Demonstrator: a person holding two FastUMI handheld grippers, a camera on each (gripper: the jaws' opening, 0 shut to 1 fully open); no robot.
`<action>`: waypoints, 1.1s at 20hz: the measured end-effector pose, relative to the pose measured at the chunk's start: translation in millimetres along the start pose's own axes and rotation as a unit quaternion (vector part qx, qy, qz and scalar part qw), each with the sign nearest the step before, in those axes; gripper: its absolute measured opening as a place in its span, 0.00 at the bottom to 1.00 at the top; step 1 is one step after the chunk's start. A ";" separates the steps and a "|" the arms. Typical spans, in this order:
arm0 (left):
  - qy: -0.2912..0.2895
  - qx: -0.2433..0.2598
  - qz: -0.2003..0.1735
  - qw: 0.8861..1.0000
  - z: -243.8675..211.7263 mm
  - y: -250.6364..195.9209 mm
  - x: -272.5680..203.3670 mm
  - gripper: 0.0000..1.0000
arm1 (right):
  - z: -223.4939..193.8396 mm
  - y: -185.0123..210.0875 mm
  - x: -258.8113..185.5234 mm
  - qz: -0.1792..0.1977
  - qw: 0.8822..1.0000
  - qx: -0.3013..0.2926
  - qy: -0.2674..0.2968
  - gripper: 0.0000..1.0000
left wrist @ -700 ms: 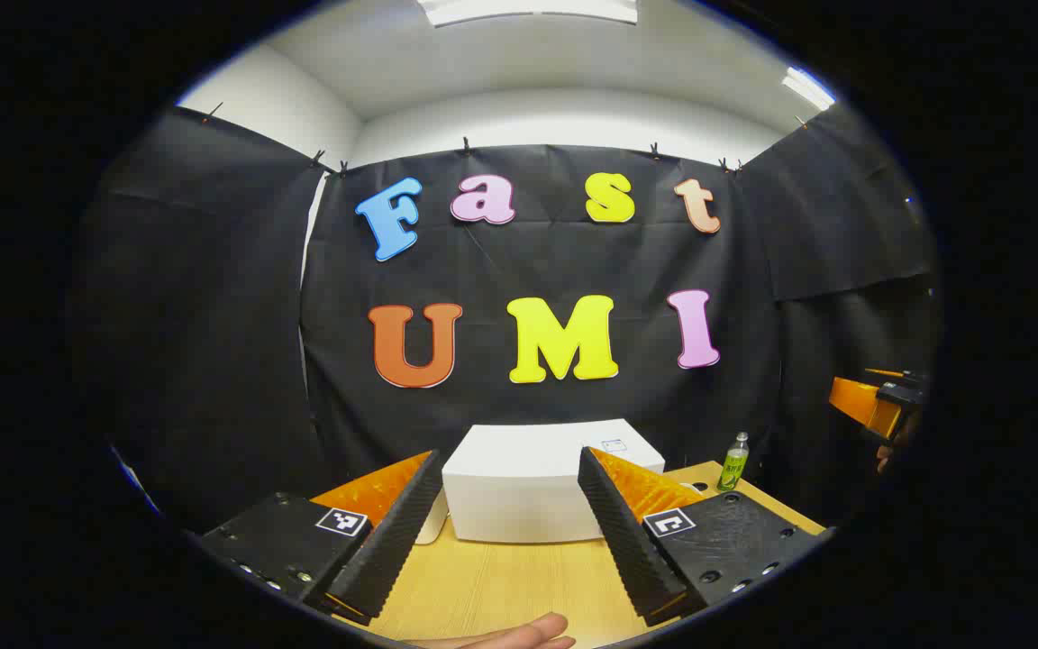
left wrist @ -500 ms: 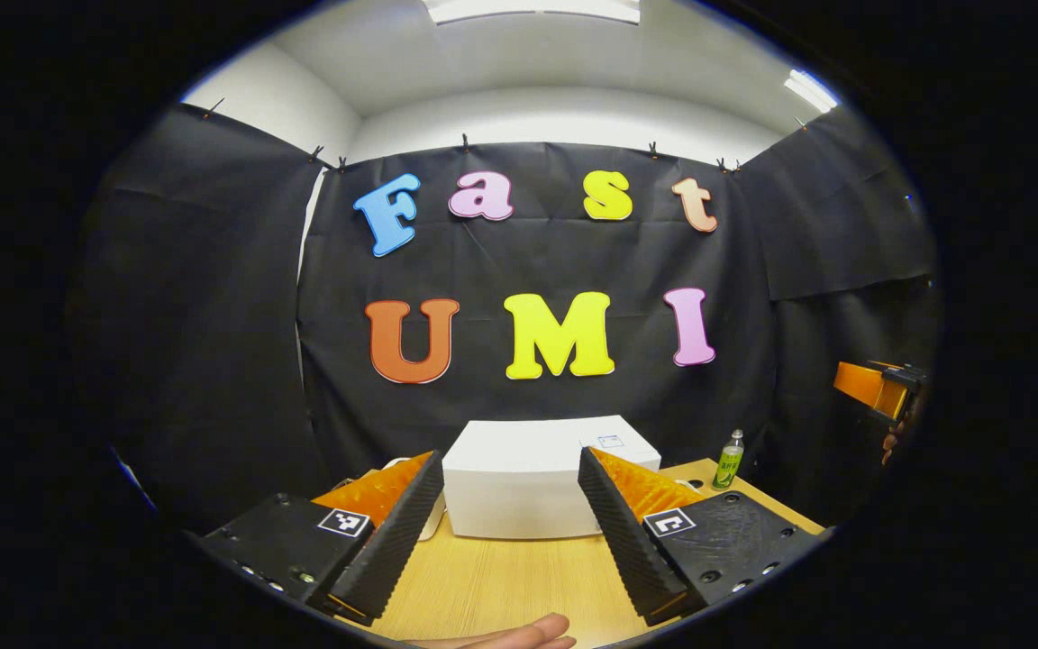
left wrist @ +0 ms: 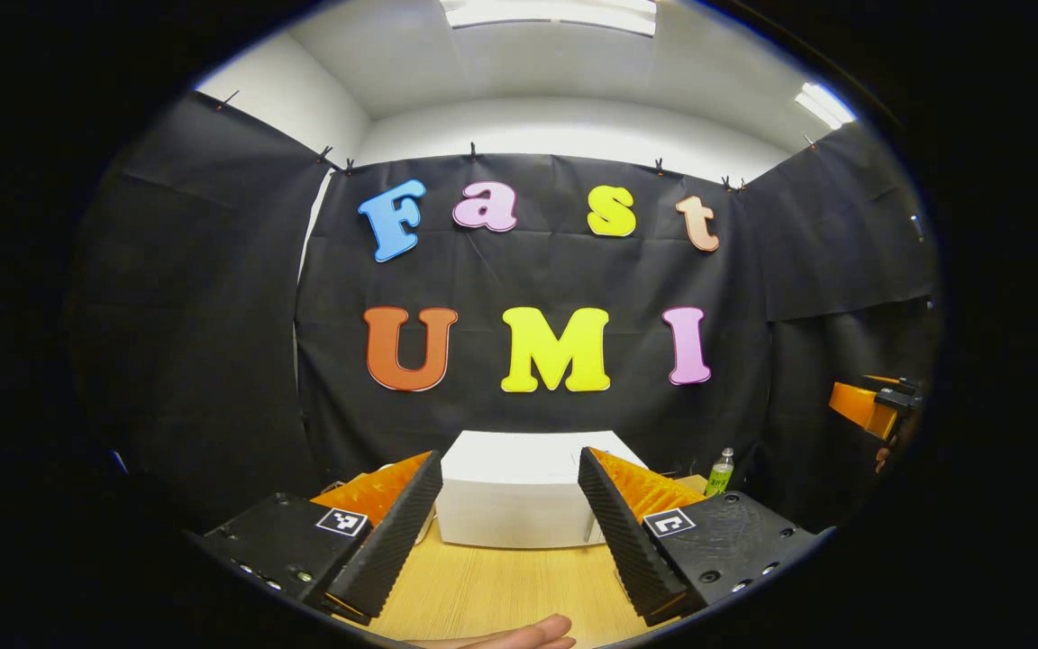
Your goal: Open the microwave oven with the left hand, put the food in, and close the microwave oven.
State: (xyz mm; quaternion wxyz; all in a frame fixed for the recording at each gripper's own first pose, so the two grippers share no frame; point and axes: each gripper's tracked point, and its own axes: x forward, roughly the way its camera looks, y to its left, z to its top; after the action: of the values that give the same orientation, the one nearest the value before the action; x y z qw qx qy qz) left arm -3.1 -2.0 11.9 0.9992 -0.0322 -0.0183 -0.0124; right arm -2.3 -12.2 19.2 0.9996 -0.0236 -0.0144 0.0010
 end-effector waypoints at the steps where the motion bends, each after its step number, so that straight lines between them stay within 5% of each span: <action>1: -0.005 -0.004 -0.003 1.000 1.2 -4.7 2.6 0.95 | 0.6 0.9 -0.1 0.003 1.000 0.001 -0.001 0.91; 6: -0.016 -0.060 0.001 0.998 -5.0 -21.5 30.9 0.95 | 1.0 -2.2 -3.3 0.010 1.000 0.000 -0.014 0.91; 9: -0.017 -0.045 0.024 0.999 -22.6 -25.6 63.0 0.95 | -2.6 -3.8 -4.4 0.019 1.000 0.001 -0.023 0.91; 14: 0.051 -0.037 -0.026 0.998 -94.6 -82.0 116.8 0.95 | -23.1 -13.9 6.2 0.033 0.999 0.019 -0.004 0.91; 16: 0.059 -0.024 -0.024 0.998 -118.4 -95.4 137.6 0.95 | -30.9 -25.9 13.0 0.024 1.000 0.012 -0.002 0.99; 22: 0.078 -0.038 -0.033 0.996 -194.9 -135.9 203.9 0.95 | -51.7 -47.7 33.0 0.005 1.000 0.004 0.020 0.99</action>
State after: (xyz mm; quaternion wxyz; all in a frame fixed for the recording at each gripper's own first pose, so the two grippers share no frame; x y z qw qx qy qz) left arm 204.1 -155.1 -166.1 0.9947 -0.0681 0.0592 -0.0485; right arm 32.2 -62.2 -29.2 0.9998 -0.0195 0.0061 0.0058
